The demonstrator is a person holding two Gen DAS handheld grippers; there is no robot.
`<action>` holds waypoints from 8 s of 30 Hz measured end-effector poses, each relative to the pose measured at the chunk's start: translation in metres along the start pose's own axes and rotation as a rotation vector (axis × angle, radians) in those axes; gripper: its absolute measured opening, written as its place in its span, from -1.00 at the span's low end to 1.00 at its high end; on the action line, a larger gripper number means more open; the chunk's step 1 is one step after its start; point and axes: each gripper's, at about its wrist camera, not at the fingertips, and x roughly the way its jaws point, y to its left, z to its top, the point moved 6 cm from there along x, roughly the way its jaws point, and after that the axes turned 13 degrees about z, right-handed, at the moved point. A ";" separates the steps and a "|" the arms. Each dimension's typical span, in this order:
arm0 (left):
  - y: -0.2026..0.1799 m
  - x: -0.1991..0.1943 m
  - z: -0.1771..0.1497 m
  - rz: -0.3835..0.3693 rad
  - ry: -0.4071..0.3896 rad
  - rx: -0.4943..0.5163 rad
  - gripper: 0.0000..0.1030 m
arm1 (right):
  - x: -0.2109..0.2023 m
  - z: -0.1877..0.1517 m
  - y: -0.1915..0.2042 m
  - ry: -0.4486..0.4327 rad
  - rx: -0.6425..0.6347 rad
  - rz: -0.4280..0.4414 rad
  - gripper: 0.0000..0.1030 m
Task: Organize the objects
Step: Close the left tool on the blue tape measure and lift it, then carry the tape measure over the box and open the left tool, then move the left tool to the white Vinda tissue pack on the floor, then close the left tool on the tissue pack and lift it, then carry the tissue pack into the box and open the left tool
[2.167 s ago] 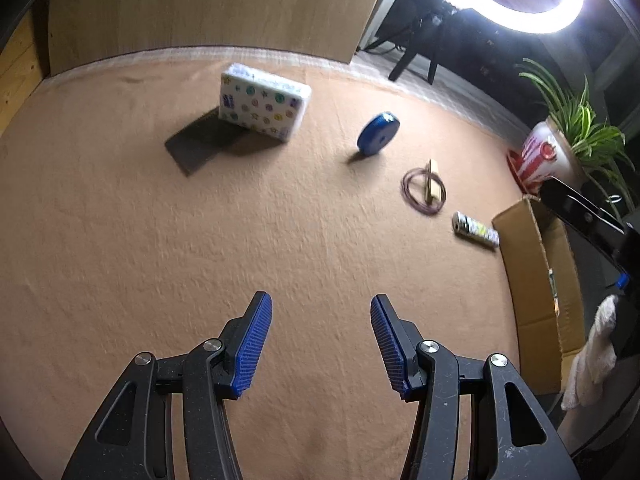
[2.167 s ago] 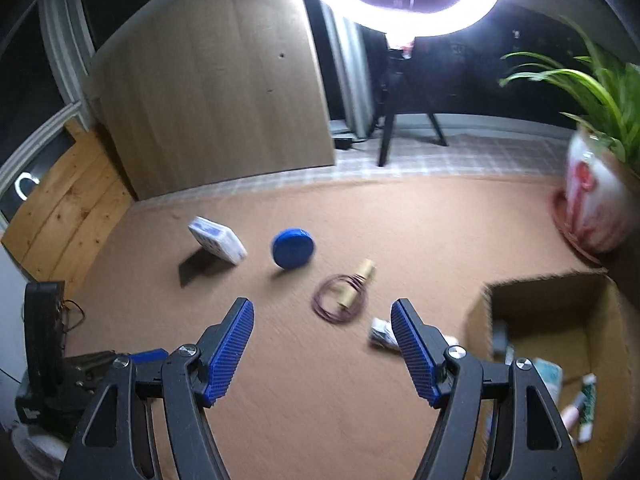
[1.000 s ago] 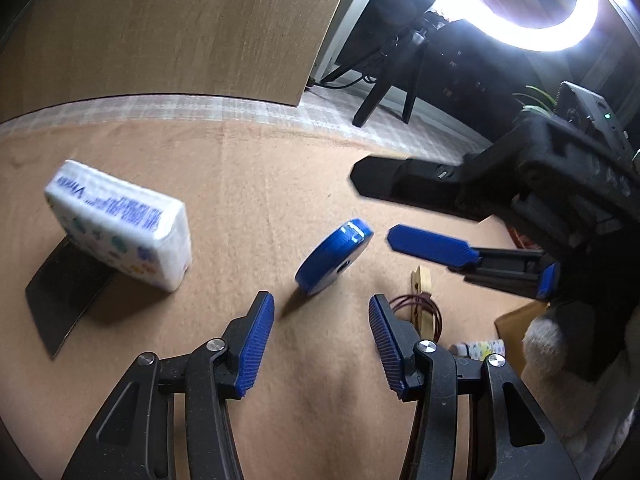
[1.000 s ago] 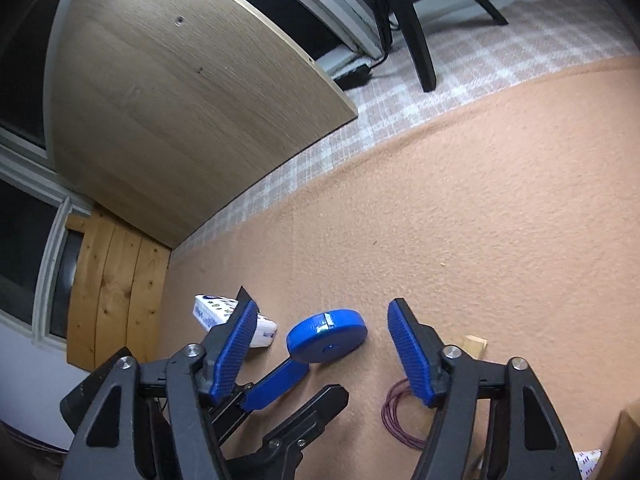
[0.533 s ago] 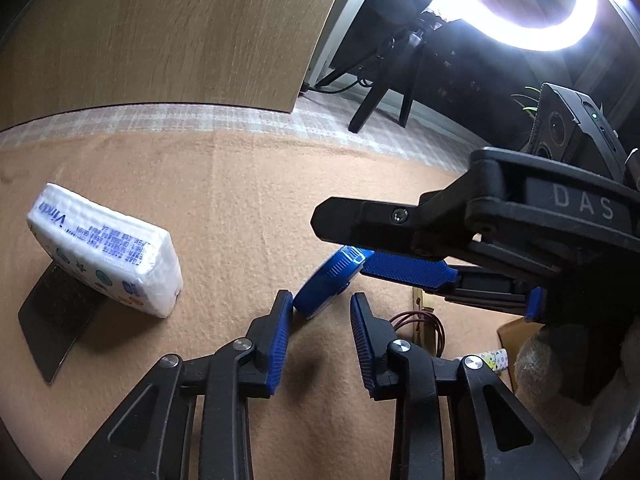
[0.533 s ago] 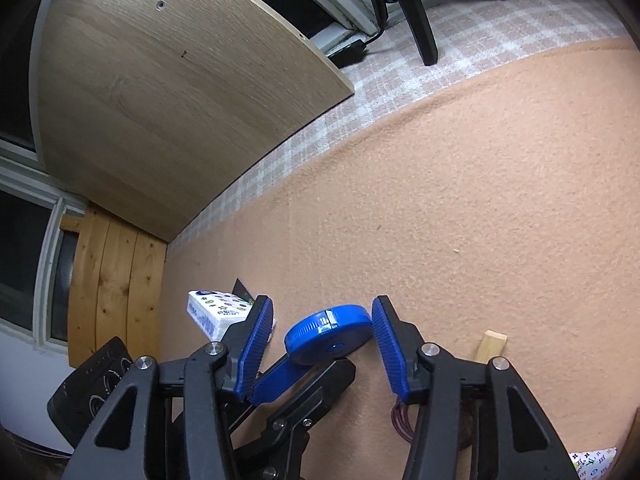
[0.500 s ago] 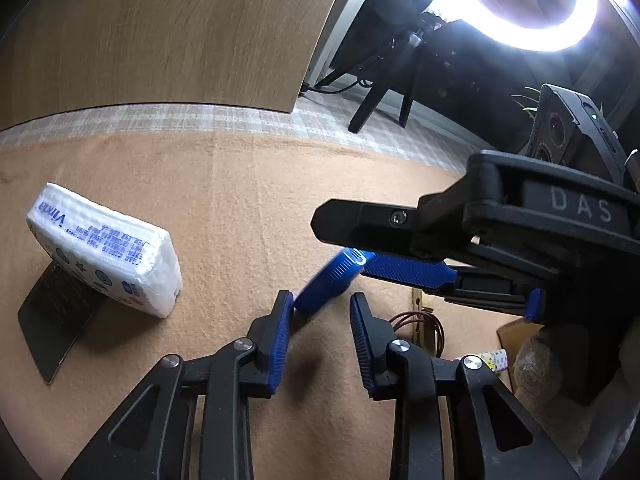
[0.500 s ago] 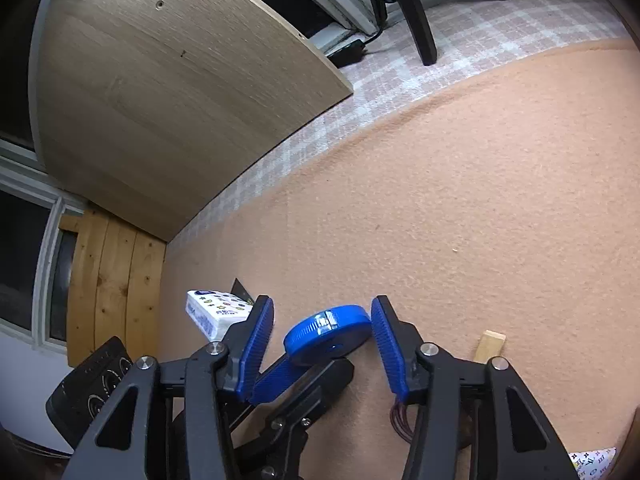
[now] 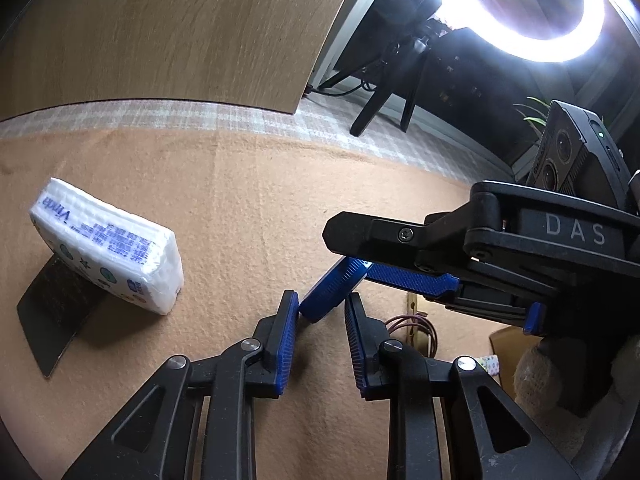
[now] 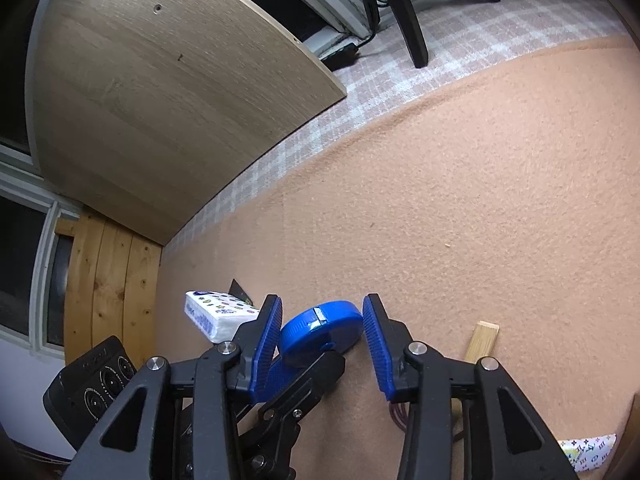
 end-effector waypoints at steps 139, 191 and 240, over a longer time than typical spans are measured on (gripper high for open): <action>0.143 -0.047 0.029 0.153 0.001 0.184 0.44 | 0.020 -0.043 0.061 -0.066 0.085 0.066 0.17; 0.029 -0.070 0.008 -0.042 -0.073 0.301 0.39 | -0.026 -0.038 0.057 -0.120 0.076 -0.014 -0.38; -0.313 -0.117 -0.158 -0.358 0.048 0.738 0.56 | -0.349 -0.155 -0.096 -0.496 0.192 -0.334 0.08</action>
